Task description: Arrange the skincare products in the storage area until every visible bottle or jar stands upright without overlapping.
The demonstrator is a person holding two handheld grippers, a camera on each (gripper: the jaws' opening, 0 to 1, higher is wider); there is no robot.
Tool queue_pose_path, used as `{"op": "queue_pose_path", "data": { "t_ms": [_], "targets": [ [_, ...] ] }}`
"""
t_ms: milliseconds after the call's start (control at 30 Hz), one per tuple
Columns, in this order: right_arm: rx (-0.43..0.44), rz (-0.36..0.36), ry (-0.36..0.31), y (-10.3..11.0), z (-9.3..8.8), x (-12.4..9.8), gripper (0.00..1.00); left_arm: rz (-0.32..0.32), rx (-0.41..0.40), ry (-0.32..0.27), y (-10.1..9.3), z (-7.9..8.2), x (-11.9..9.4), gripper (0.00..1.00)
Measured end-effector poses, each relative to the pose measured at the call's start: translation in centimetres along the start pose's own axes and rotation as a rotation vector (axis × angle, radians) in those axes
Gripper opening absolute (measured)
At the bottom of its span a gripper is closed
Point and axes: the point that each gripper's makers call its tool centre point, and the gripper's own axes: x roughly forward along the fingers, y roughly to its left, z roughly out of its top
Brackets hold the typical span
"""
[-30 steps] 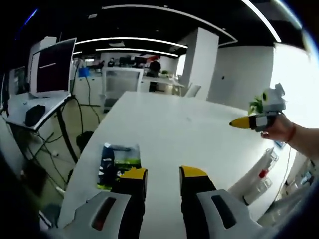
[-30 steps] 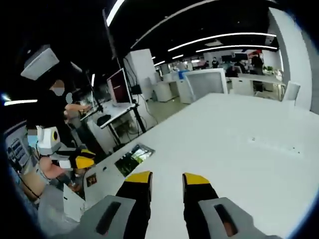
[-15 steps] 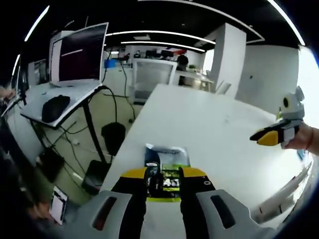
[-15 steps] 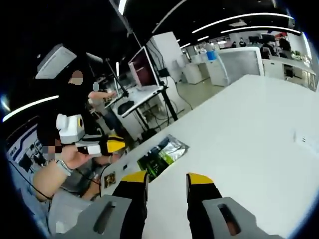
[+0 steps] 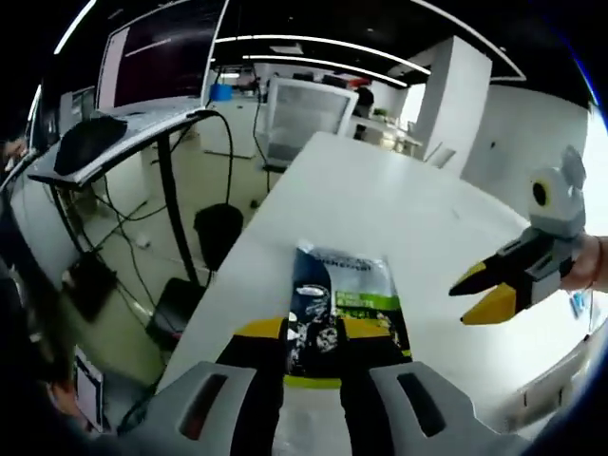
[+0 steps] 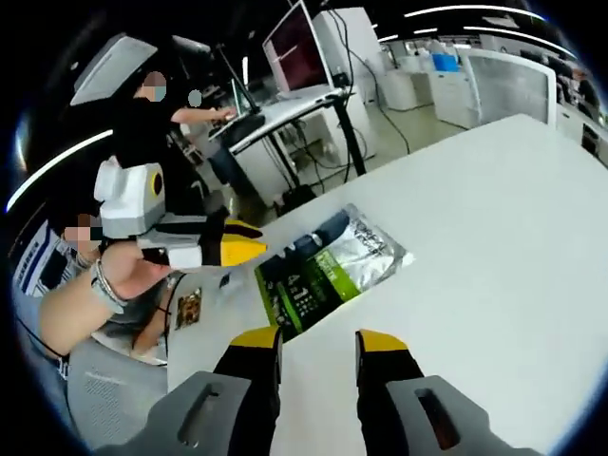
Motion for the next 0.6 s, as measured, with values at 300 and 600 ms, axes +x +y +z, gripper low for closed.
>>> {"op": "queue_pose_path", "data": {
  "t_ms": [300, 600],
  "targets": [
    [0.005, 0.003, 0.032, -0.4, -0.1, 2.3, 0.25, 0.018, 0.039, 0.036, 1.0, -1.4, 0.8, 0.23],
    [0.016, -0.015, 0.028, -1.1, 0.0, 3.3, 0.21, -0.006, 0.031, 0.051, 1.0, -2.3, 1.2, 0.18]
  ]
}}
